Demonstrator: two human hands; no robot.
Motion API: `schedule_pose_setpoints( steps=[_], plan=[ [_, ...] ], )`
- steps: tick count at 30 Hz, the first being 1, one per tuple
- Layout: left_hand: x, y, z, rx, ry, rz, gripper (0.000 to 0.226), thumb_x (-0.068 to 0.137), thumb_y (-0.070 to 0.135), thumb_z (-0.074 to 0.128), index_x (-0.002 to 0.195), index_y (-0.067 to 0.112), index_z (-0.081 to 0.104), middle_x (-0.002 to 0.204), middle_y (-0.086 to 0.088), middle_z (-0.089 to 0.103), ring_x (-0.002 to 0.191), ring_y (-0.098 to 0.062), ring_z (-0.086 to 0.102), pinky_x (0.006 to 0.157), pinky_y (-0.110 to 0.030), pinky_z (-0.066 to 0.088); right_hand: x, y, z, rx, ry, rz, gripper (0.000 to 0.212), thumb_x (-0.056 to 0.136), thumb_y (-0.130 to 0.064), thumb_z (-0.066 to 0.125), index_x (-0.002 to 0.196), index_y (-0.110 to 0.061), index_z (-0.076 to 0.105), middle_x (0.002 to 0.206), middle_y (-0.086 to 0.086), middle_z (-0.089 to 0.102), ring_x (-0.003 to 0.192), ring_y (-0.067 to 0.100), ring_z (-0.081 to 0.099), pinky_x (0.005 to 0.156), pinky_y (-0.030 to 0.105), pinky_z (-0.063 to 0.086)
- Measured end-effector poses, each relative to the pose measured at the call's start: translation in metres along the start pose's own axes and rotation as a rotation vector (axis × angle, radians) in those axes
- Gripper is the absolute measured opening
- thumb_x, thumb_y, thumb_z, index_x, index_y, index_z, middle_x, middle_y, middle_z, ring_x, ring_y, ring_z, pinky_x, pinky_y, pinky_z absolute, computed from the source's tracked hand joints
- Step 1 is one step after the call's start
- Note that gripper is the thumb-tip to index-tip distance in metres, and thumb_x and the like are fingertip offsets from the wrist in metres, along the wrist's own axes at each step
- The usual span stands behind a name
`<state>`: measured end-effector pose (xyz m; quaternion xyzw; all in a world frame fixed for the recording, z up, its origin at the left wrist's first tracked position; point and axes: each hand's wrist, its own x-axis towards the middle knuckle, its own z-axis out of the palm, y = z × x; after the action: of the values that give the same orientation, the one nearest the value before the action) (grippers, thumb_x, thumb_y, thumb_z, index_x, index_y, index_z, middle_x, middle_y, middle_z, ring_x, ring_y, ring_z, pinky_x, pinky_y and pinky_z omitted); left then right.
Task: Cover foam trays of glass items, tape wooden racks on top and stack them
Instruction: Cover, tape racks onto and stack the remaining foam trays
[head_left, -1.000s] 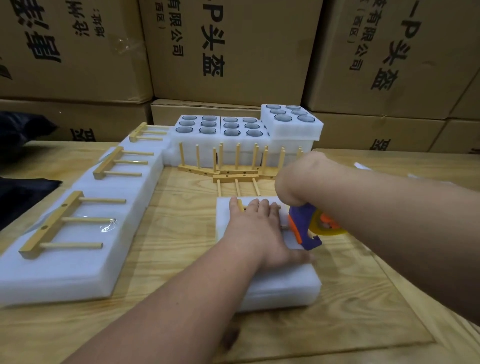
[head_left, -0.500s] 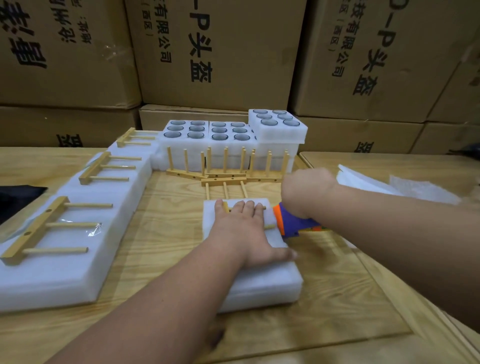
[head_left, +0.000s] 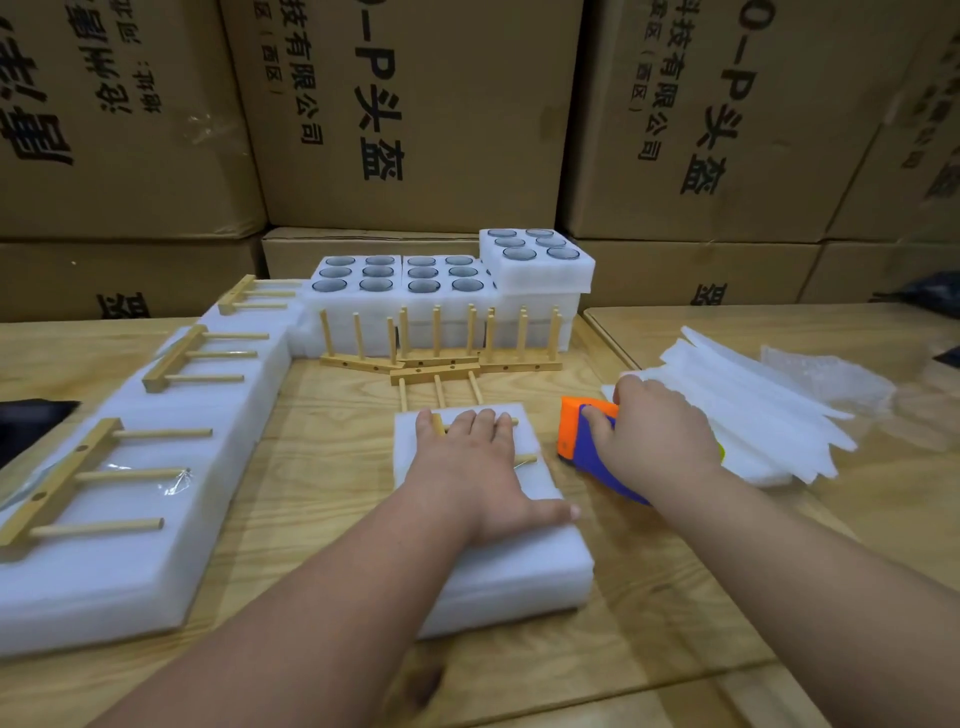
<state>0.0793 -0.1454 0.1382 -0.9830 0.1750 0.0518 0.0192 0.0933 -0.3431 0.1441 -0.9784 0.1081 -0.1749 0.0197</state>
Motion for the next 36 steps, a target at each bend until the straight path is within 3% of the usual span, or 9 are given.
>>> schedule_pose_setpoints(
  steps=[3, 6, 8, 11, 14, 20, 27, 33, 36],
  plan=[
    [0.000, -0.001, 0.001, -0.002, 0.008, 0.004, 0.131, 0.066, 0.102, 0.021, 0.162, 0.016, -0.001, 0.171, -0.003, 0.000, 0.157, -0.021, -0.002, 0.118, -0.065, -0.009, -0.008, -0.007, -0.011, 0.182, 0.090, -0.014, 0.033, 0.099, -0.035, 0.052, 0.127, -0.017, 0.059, 0.130, 0.006, 0.052, 0.122, 0.028, 0.047, 0.101, 0.040, 0.039],
    [0.001, -0.002, 0.003, -0.009, 0.017, 0.002, 0.134, 0.061, 0.103, 0.017, 0.162, 0.017, -0.001, 0.171, -0.003, 0.000, 0.157, -0.021, -0.002, 0.118, -0.065, -0.011, -0.035, -0.017, -0.017, 0.851, 0.227, -0.010, 0.034, 0.097, -0.026, 0.049, 0.129, -0.025, 0.062, 0.130, -0.013, 0.056, 0.122, 0.005, 0.051, 0.102, 0.022, 0.041],
    [0.002, -0.002, 0.004, -0.015, 0.018, 0.000, 0.136, 0.058, 0.103, 0.015, 0.162, 0.017, -0.001, 0.171, -0.003, -0.001, 0.157, -0.021, -0.003, 0.118, -0.065, -0.011, -0.058, -0.026, -0.011, 1.293, 0.161, 0.036, 0.040, 0.091, -0.034, 0.050, 0.129, -0.032, 0.063, 0.129, -0.024, 0.062, 0.121, -0.011, 0.053, 0.094, 0.005, 0.040],
    [0.003, -0.002, 0.004, -0.023, 0.016, -0.002, 0.137, 0.056, 0.103, 0.013, 0.162, 0.018, -0.001, 0.171, -0.003, -0.001, 0.157, -0.021, -0.003, 0.118, -0.064, -0.011, -0.079, -0.033, 0.013, 1.626, -0.075, 0.014, 0.042, 0.097, -0.027, 0.052, 0.138, -0.027, 0.058, 0.141, -0.017, 0.059, 0.133, -0.008, 0.047, 0.108, 0.016, 0.038],
    [0.002, -0.002, 0.004, -0.014, 0.021, -0.001, 0.135, 0.058, 0.103, 0.014, 0.162, 0.018, 0.000, 0.171, -0.003, 0.000, 0.157, -0.021, -0.002, 0.119, -0.064, -0.010, -0.089, -0.038, 0.026, 1.707, -0.242, -0.015, 0.038, 0.107, -0.018, 0.038, 0.142, -0.025, 0.050, 0.151, -0.008, 0.051, 0.139, -0.001, 0.044, 0.116, 0.027, 0.032],
    [0.000, -0.001, 0.001, -0.020, 0.017, -0.004, 0.141, 0.051, 0.104, 0.006, 0.162, 0.018, 0.003, 0.171, -0.003, 0.003, 0.156, -0.021, 0.002, 0.119, -0.064, -0.008, -0.095, -0.045, 0.030, 1.930, -0.515, 0.156, 0.068, 0.088, -0.052, 0.036, 0.147, -0.020, 0.046, 0.148, -0.001, 0.054, 0.137, 0.012, 0.051, 0.120, 0.036, 0.033],
    [-0.002, 0.000, -0.003, -0.012, 0.002, -0.007, 0.136, 0.057, 0.104, 0.010, 0.163, 0.019, 0.001, 0.171, -0.004, 0.002, 0.157, -0.021, 0.001, 0.119, -0.065, -0.008, -0.094, -0.045, 0.027, 1.957, -0.612, 0.202, 0.063, 0.097, -0.050, 0.032, 0.152, -0.019, 0.041, 0.143, 0.007, 0.060, 0.133, 0.024, 0.055, 0.120, 0.045, 0.031],
    [-0.003, -0.002, -0.005, -0.040, -0.029, 0.018, 0.109, 0.067, 0.102, 0.020, 0.155, 0.047, -0.015, 0.170, -0.005, -0.006, 0.157, -0.024, -0.009, 0.118, -0.065, -0.011, -0.093, -0.042, 0.030, 1.908, -0.611, 0.133, 0.076, 0.085, -0.057, 0.040, 0.153, -0.024, 0.038, 0.148, 0.005, 0.054, 0.133, 0.022, 0.055, 0.117, 0.042, 0.036],
    [-0.005, -0.009, -0.012, -0.234, -0.002, 0.079, 0.101, 0.072, 0.098, 0.027, 0.152, 0.054, -0.016, 0.169, 0.004, -0.014, 0.153, -0.017, -0.025, 0.119, -0.062, -0.014, -0.093, -0.040, 0.034, 1.930, -0.607, 0.130, 0.070, 0.088, -0.058, 0.039, 0.149, -0.026, 0.041, 0.148, 0.005, 0.055, 0.132, 0.022, 0.056, 0.115, 0.041, 0.039]
  ],
)
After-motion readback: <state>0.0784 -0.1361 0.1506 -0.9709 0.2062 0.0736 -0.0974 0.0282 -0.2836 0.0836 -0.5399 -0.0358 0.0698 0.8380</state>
